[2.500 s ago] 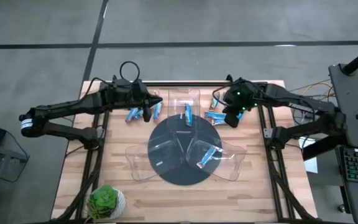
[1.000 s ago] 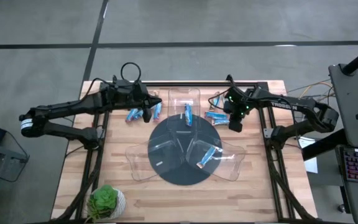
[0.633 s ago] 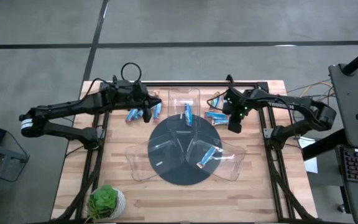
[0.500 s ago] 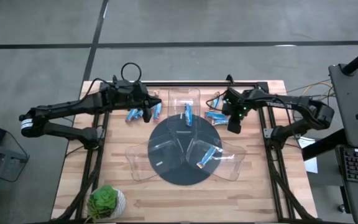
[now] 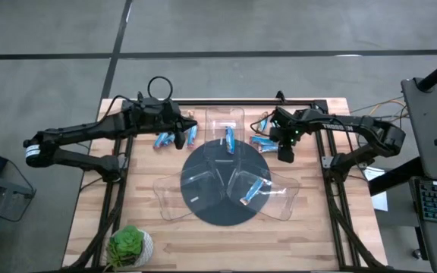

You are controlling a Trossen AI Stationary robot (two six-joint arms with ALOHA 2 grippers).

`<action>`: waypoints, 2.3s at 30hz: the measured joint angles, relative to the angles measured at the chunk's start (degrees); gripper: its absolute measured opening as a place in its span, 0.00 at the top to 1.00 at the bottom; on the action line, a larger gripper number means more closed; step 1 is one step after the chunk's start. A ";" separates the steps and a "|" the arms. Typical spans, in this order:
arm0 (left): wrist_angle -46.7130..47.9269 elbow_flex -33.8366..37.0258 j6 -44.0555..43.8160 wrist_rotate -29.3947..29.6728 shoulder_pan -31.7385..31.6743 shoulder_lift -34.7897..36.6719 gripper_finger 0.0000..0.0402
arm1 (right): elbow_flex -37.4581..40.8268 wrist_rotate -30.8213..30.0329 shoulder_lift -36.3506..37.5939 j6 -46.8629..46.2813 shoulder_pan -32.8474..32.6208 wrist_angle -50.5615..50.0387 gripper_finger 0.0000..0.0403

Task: Pick and place Granola Bars by type
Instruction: Put the yellow granola bar into the right transparent bin

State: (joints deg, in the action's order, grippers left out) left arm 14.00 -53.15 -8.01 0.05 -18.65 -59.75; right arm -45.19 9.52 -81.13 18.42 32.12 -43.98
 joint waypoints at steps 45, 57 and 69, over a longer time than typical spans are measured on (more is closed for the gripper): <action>0.17 0.00 -1.68 0.00 -0.01 0.00 1.00 | -0.86 -1.77 -8.84 -1.10 0.02 3.70 0.88; 0.17 -0.02 -2.25 -0.02 0.00 0.00 1.00 | -4.51 -1.75 -7.79 -1.78 0.00 -2.73 0.89; 0.17 -0.02 -2.31 -0.02 0.00 -0.02 1.00 | -16.64 -1.28 0.33 -4.07 -1.66 -12.35 0.89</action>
State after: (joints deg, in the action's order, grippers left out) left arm 14.17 -53.17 -10.32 0.03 -18.65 -59.77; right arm -61.83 8.24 -80.80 14.35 30.45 -56.32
